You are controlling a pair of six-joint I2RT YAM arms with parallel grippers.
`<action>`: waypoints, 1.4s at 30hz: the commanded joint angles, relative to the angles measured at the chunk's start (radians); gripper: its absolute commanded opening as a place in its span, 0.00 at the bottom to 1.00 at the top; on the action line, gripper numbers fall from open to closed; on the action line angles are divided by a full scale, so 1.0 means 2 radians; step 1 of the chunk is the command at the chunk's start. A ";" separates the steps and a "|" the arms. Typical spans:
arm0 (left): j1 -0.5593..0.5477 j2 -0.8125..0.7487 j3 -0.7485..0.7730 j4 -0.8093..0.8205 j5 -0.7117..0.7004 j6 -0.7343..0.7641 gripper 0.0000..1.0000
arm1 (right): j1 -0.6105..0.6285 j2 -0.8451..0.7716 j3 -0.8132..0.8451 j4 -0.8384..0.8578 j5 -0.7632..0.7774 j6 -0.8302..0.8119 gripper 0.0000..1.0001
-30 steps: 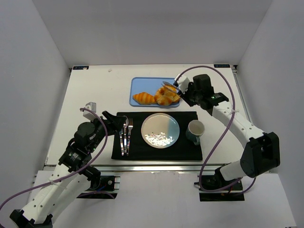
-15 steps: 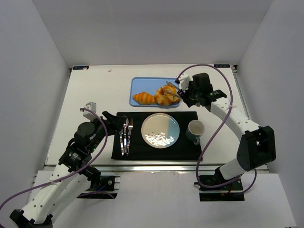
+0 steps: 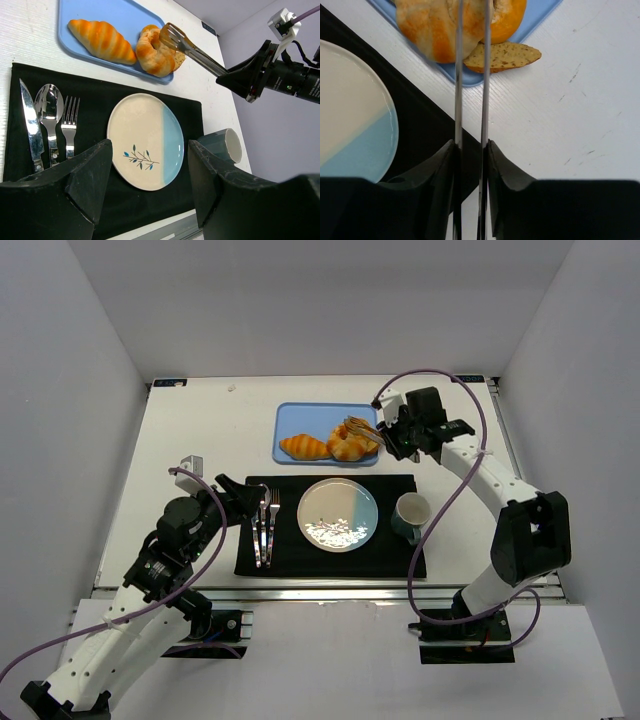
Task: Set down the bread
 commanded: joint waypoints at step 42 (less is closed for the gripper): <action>0.000 0.019 0.010 0.017 0.003 0.006 0.71 | -0.022 -0.139 -0.020 -0.192 -0.244 -0.105 0.00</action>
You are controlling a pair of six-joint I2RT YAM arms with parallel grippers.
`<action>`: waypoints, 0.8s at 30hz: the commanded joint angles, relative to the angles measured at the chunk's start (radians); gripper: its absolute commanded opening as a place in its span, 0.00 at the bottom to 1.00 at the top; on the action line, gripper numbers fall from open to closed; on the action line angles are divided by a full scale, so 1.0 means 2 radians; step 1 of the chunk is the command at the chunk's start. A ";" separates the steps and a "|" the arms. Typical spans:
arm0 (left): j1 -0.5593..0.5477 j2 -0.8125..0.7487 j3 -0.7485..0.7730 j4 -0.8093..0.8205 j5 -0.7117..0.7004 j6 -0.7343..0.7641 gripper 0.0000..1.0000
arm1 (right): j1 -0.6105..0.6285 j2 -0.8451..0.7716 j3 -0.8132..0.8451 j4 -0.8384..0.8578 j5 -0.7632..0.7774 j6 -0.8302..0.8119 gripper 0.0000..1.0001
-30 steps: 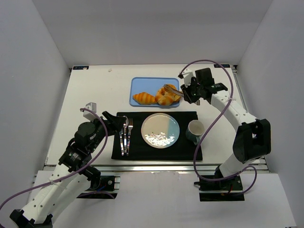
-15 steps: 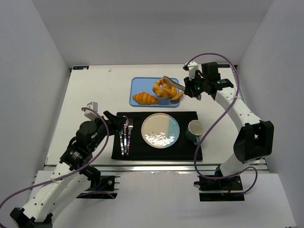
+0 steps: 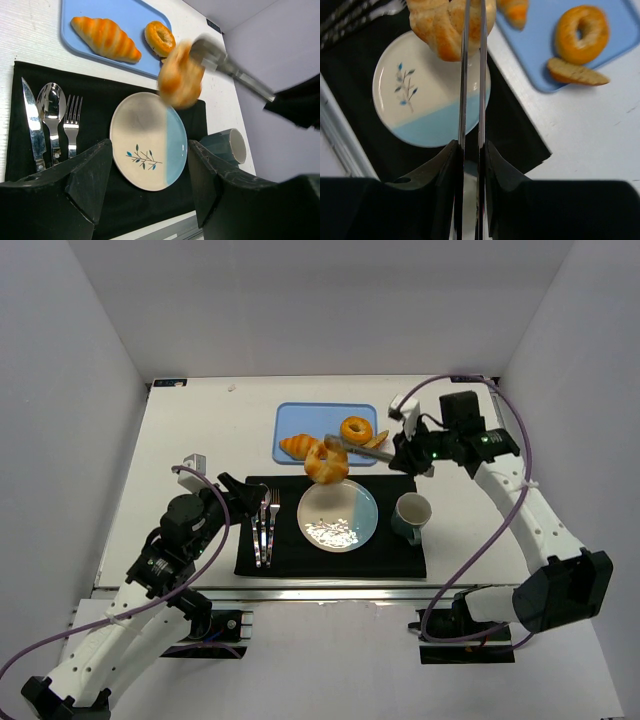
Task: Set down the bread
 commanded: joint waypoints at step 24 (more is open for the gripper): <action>0.000 -0.010 0.014 -0.002 0.003 0.002 0.71 | 0.046 -0.042 -0.067 -0.029 0.011 -0.066 0.40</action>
